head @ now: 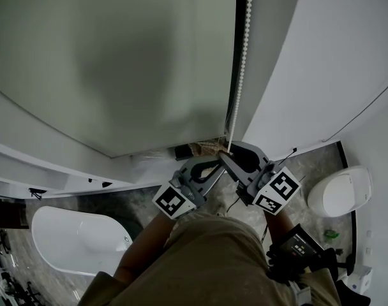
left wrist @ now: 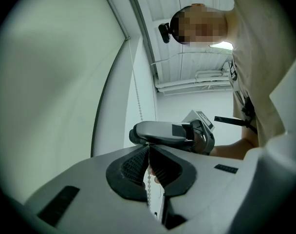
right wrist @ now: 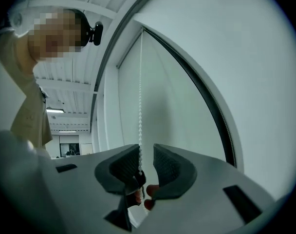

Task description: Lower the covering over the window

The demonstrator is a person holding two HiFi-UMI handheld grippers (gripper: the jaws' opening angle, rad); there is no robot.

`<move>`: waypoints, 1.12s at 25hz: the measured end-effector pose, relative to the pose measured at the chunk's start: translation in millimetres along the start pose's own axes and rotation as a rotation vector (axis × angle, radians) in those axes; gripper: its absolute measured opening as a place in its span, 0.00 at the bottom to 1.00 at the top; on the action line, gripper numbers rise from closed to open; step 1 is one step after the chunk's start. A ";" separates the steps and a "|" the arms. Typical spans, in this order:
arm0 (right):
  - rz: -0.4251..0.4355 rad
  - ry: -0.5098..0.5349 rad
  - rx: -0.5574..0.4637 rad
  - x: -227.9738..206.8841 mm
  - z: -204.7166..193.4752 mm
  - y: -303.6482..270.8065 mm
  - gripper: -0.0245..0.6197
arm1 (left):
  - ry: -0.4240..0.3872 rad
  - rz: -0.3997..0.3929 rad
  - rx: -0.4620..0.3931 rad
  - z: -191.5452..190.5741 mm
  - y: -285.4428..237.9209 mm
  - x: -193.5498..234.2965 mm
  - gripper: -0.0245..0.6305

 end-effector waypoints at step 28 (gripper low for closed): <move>0.001 -0.065 0.068 4.7 -52.1 -19.7 0.05 | -0.044 0.005 -0.045 40.6 -1.6 45.0 0.10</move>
Point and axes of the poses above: the fingertips, and each gripper's own axes: y backward along the fingers, x to its left, z out of its top, the point moved 3 cm from there along y, backward along the fingers, and after that the axes turned 9 degrees about -y, right-handed, at the moved point
